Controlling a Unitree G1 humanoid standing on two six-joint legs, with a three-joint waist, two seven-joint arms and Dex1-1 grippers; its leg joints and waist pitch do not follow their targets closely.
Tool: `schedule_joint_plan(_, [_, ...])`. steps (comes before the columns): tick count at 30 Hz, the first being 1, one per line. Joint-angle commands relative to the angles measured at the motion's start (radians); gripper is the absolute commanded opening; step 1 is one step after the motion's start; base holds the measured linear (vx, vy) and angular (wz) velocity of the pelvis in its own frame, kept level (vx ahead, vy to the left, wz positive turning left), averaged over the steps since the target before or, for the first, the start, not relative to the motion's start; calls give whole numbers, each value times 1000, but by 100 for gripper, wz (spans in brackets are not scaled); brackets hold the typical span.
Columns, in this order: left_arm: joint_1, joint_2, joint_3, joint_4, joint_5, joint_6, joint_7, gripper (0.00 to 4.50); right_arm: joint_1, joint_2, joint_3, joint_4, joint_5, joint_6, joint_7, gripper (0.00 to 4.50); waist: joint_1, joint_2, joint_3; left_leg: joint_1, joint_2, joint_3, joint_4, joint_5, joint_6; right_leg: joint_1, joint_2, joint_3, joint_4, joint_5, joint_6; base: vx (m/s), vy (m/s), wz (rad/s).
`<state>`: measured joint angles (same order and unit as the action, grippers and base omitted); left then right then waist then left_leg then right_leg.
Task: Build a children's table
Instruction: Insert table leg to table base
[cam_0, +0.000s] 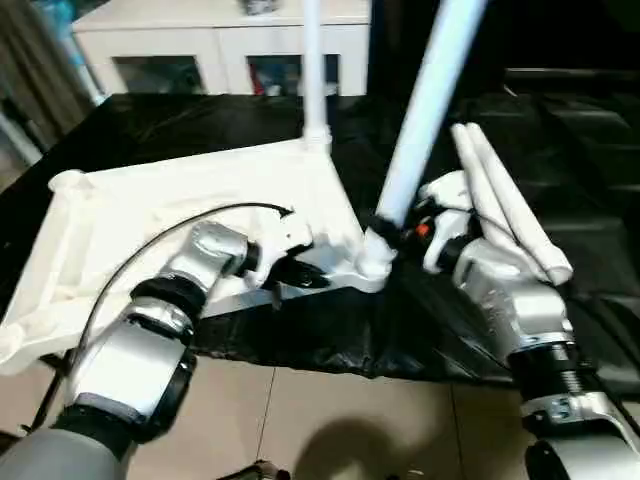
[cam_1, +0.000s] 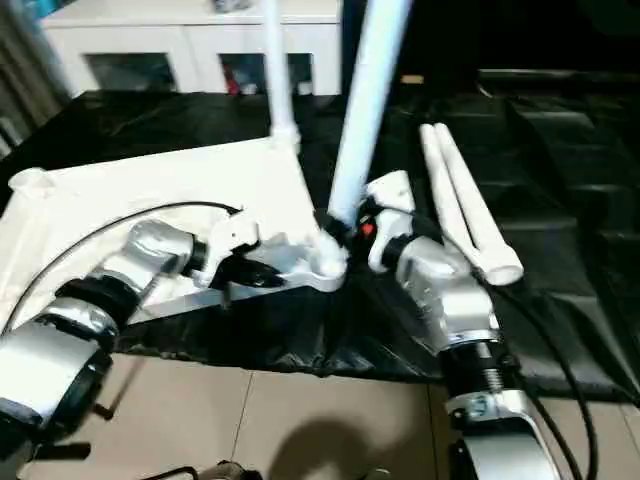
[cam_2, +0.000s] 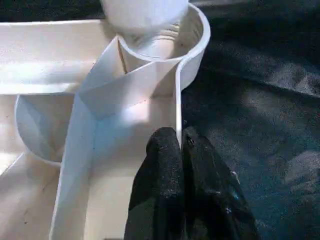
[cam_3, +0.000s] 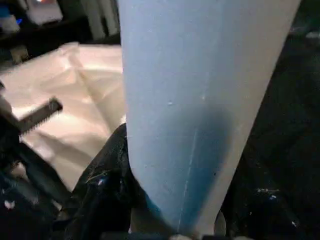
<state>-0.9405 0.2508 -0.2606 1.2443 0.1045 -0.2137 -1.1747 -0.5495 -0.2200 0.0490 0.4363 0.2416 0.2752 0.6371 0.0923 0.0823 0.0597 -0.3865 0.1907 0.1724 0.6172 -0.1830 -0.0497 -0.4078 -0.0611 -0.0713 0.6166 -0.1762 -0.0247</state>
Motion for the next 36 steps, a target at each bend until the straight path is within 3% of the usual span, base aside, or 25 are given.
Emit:
schedule_joint_plan(1, [17,6,-5,-9,22,-6,17,0,-25,-1,16,26,-21,-17,3,189,3,-30,-87,13,34,-9,-61,-91,91,65,-85,45,-66,-125,-237,0,0,0])
schedule_joint_plan(4, [27,17,-5,-24,28,-8,18,0,-36,1,23,79,-39,-40,0,189,2,-26,-84,15,35,-11,-64,-113,73,63,-89,45,-71,-177,-224,0,0,0])
schedule_joint_plan(5, [30,20,-3,-28,25,-8,17,0,-38,4,22,92,-40,-46,2,189,1,-31,-83,16,34,-10,-65,-121,68,63,-88,46,-73,-187,-221,0,0,0])
schedule_joint_plan(9, [41,29,8,-44,17,-5,15,0,-40,13,31,121,-44,-52,23,189,1,-33,-83,13,35,-11,-67,-120,65,64,-88,47,-70,-185,-220,0,0,0])
schedule_joint_plan(18, [80,43,48,-74,-23,-1,-9,0,-13,4,34,39,-14,-18,67,189,1,-44,-83,16,39,-9,-70,-135,62,62,-89,48,-70,-169,-226,0,0,0])
schedule_joint_plan(19, [81,43,49,-75,-24,-3,-10,44,-13,4,34,39,-14,-19,67,189,1,-44,-84,16,39,-9,-70,-130,62,61,-89,49,-69,-163,-226,0,0,0])
schedule_joint_plan(23, [98,68,42,-67,-3,-30,13,58,-10,-3,36,50,-25,-29,73,189,-2,-42,-82,18,40,-10,-72,-140,56,58,-88,49,-69,-165,-225,0,0,0])
schedule_joint_plan(26, [105,85,34,-57,16,-47,27,100,-11,-4,32,62,-29,-32,74,189,-2,-43,-80,20,41,-10,-74,-154,46,56,-89,50,-72,-190,-220,0,0,0])
schedule_joint_plan(32, [104,95,40,-48,23,-47,45,100,-13,0,32,49,-24,-16,83,189,-4,-47,-78,20,40,-10,-75,-166,36,56,-90,51,-77,-234,-205,0,0,0])
schedule_joint_plan(36, [99,86,54,-42,13,-41,50,66,-12,0,39,33,-18,-3,97,189,-4,-46,-78,18,40,-10,-76,-160,39,57,-89,51,-76,-227,-205,0,0,0])
